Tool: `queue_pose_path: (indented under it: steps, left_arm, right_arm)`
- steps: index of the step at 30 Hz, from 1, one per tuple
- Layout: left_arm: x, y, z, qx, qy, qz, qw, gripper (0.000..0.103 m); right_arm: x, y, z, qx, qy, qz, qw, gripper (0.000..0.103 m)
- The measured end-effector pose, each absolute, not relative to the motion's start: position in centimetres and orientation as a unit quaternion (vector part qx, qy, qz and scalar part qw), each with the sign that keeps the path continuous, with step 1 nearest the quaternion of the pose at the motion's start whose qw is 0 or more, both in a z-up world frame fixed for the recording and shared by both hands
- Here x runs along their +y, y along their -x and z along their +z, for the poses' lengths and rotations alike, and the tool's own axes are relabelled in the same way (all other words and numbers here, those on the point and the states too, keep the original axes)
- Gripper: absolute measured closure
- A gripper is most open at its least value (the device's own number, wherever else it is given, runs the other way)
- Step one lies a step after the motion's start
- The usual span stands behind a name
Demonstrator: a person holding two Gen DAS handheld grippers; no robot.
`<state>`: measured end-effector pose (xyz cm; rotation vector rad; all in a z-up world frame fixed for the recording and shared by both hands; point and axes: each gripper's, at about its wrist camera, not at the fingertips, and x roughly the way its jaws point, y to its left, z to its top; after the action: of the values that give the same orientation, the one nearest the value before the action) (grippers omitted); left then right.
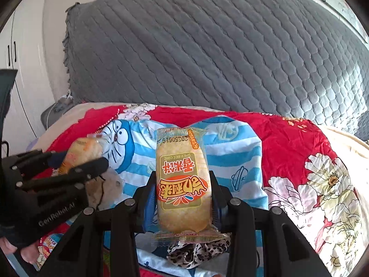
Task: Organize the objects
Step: 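Carry both held cakes over the striped shirt in the grey tray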
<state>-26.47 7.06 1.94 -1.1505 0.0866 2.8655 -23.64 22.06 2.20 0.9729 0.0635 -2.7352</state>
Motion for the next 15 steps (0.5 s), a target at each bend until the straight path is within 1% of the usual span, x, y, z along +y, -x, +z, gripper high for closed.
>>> queue_pose_path:
  steps: [3, 8, 12, 15]
  left_arm:
    - [6.8, 27.3, 1.5, 0.023, 0.383, 0.923, 0.028, 0.06]
    - [7.0, 28.4, 1.2, 0.035, 0.384, 0.922, 0.036, 0.06]
    - [6.9, 28.9, 0.9, 0.038, 0.388, 0.92, 0.038, 0.06]
    - [6.6, 29.3, 0.2, 0.037, 0.397, 0.916, 0.035, 0.06]
  right_arm:
    - [21.8, 24.2, 1.8, 0.024, -0.345, -0.931, 0.119, 0.063]
    - [20.7, 24.8, 1.6, 0.028, -0.359, -0.925, 0.124, 0.063]
    - [19.8, 25.2, 0.9, 0.055, -0.368, -0.921, 0.117, 0.063]
    - [19.6, 25.7, 0.6, 0.06, -0.376, -0.918, 0.111, 0.063]
